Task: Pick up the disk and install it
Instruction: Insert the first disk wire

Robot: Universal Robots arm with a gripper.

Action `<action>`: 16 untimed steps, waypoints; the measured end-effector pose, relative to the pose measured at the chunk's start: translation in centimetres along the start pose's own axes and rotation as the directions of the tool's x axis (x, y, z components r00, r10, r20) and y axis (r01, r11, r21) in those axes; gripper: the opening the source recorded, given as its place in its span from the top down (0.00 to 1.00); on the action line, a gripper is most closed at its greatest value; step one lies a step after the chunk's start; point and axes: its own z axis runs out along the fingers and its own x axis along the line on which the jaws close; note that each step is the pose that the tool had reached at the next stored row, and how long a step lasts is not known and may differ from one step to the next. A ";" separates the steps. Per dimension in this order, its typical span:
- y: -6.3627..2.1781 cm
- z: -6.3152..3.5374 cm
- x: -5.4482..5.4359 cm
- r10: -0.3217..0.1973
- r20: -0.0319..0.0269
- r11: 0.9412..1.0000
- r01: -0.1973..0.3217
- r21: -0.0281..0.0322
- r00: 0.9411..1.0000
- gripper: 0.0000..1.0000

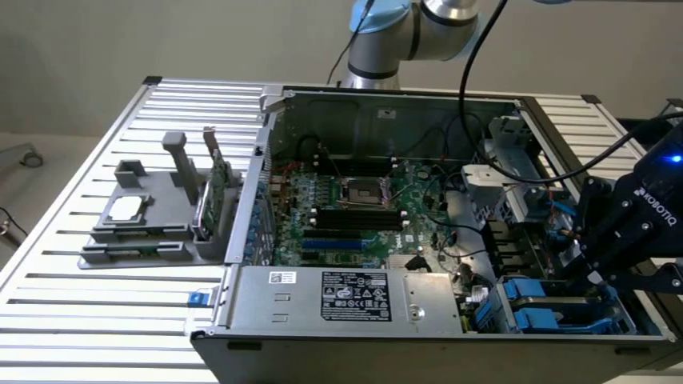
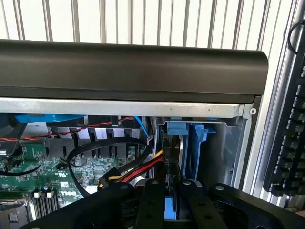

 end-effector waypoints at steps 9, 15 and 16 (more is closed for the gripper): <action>0.02 0.00 0.0 -0.001 -0.006 1.000 0.001 0.005 1.000 0.83; 0.02 0.01 0.0 -0.001 -0.007 1.000 0.001 0.007 1.000 0.83; 0.02 0.01 0.0 0.001 -0.007 1.000 -0.001 0.008 1.000 0.83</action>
